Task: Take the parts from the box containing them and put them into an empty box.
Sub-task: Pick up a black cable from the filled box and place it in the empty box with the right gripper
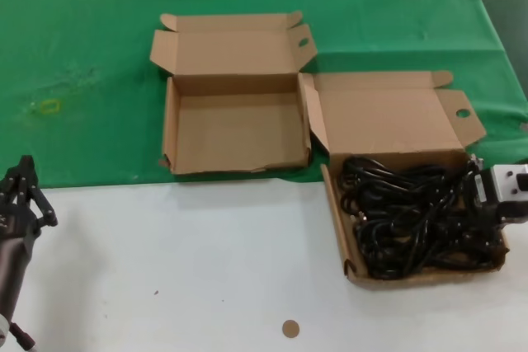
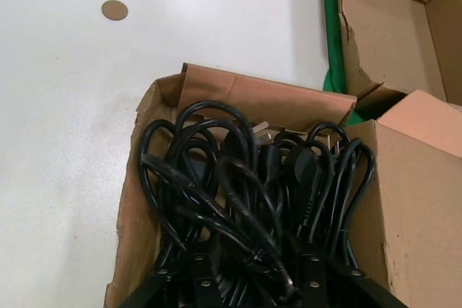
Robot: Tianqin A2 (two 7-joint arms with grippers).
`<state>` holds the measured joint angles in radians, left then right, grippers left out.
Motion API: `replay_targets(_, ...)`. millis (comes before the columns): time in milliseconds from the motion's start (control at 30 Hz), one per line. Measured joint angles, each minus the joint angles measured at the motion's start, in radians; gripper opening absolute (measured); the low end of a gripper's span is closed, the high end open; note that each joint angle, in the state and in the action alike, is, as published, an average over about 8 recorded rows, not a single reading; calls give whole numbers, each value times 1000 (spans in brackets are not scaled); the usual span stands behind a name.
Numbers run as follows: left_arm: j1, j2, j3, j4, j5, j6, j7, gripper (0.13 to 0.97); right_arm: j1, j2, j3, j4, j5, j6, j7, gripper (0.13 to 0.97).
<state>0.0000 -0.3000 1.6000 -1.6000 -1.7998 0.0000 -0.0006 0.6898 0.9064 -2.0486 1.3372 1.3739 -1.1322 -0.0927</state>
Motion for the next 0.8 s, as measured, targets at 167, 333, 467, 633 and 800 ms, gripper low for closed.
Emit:
replay_targets(167,0,0,0,0,0,0,0,144,6,2,5,16,-9,-12,20,374)
replay_targets(333,0,0,0,0,0,0,0,144,21,5,8,36,-22,-27,43,286)
replay_targets(467,0,0,0,0,0,0,0,144,35,6,9,55,-31,-43,63,233)
replay_targets(633,0,0,0,0,0,0,0,144,57,8,10,78,-39,-68,88,220)
replay_targets(800,0,0,0,0,0,0,0,144,89,6,9,93,-45,-101,110,187)
